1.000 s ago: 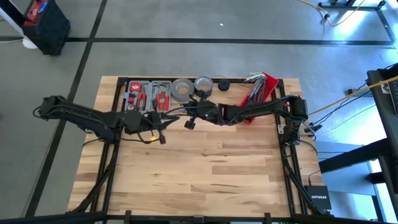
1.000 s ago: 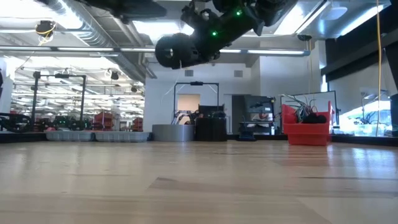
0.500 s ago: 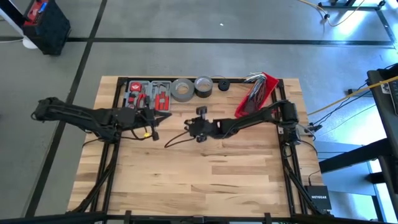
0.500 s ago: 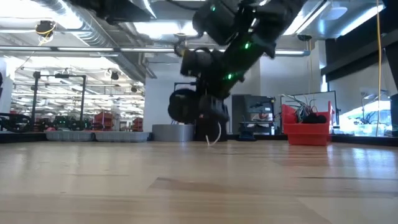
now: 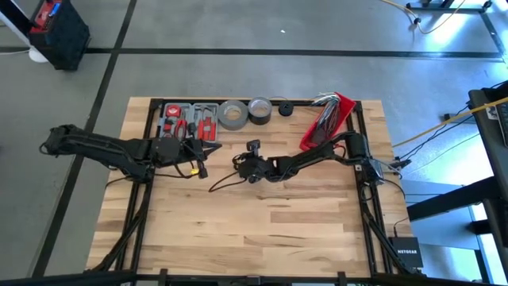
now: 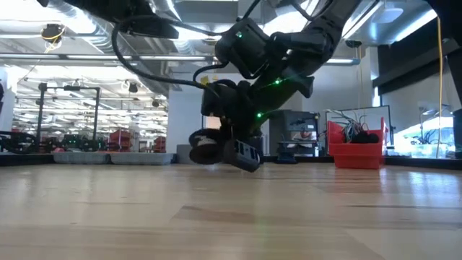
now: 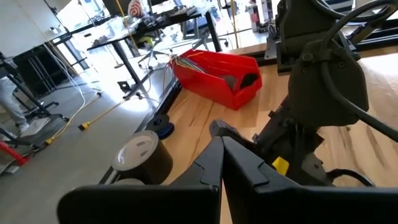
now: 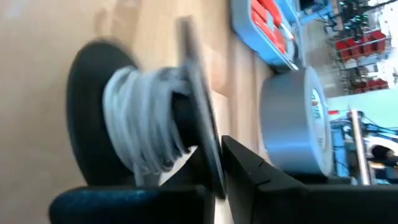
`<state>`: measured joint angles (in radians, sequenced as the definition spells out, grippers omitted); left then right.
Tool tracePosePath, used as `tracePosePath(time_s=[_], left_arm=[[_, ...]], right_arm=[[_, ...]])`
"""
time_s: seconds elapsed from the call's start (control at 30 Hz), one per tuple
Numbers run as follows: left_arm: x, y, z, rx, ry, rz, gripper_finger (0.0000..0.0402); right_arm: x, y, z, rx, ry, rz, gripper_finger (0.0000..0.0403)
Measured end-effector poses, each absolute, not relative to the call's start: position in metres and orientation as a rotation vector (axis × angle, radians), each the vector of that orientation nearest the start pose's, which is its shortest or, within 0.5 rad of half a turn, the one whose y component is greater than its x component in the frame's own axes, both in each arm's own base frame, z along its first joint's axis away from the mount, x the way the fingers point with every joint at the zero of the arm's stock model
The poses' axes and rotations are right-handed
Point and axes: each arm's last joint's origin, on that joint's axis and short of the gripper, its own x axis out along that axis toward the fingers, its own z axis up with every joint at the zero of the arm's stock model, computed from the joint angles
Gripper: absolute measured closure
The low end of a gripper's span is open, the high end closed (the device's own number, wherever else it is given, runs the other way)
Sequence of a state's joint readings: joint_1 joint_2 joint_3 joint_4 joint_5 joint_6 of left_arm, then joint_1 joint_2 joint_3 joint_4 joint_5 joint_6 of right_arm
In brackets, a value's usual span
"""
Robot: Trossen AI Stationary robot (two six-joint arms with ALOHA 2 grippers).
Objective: Coil cords
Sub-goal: Coil the white wire onto the black spool
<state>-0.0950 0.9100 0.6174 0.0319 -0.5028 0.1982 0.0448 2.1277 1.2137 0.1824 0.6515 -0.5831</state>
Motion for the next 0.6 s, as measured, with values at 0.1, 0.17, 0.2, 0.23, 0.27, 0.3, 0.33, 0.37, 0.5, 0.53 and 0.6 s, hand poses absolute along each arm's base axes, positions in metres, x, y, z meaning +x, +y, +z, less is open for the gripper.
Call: tracePosePath(time_s=[0.1, 0.17, 0.2, 0.23, 0.27, 0.3, 0.33, 0.37, 0.5, 0.53, 0.6], left_arm=[[0.2, -0.005, 0.275, 0.271, 0.29, 0.379, 0.0401], [0.2, -0.005, 0.275, 0.271, 0.289, 0.379, 0.0401], [0.2, -0.005, 0.275, 0.271, 0.289, 0.379, 0.0401], [0.2, -0.005, 0.275, 0.271, 0.289, 0.379, 0.0401], [0.2, -0.005, 0.275, 0.271, 0.29, 0.379, 0.0401], [0.2, -0.005, 0.275, 0.271, 0.29, 0.379, 0.0401], [0.2, -0.005, 0.274, 0.271, 0.291, 0.379, 0.0401], [0.2, -0.005, 0.273, 0.273, 0.297, 0.378, 0.0401], [0.199, -0.005, 0.262, 0.327, 0.404, 0.361, 0.0401], [0.199, -0.005, 0.26, 0.349, 0.427, 0.355, 0.0399], [0.202, -0.005, 0.257, 0.357, 0.444, 0.352, 0.0391]], right_arm=[[0.425, 0.003, 0.109, -0.754, 0.837, -0.314, 0.0366], [0.426, 0.003, 0.109, -0.733, 0.83, -0.293, 0.0364], [0.426, 0.004, 0.109, -0.73, 0.828, -0.285, 0.0363], [0.426, 0.004, 0.109, -0.728, 0.827, -0.281, 0.0363], [0.426, 0.004, 0.109, -0.726, 0.827, -0.277, 0.0362], [0.426, 0.004, 0.109, -0.725, 0.826, -0.277, 0.0362], [0.426, 0.004, 0.109, -0.725, 0.826, -0.277, 0.0362], [0.426, 0.004, 0.109, -0.725, 0.826, -0.277, 0.0362], [0.426, 0.004, 0.109, -0.724, 0.826, -0.277, 0.0362], [0.426, 0.004, 0.109, -0.724, 0.826, -0.277, 0.0361], [0.426, 0.004, 0.109, -0.724, 0.826, -0.277, 0.0361]])
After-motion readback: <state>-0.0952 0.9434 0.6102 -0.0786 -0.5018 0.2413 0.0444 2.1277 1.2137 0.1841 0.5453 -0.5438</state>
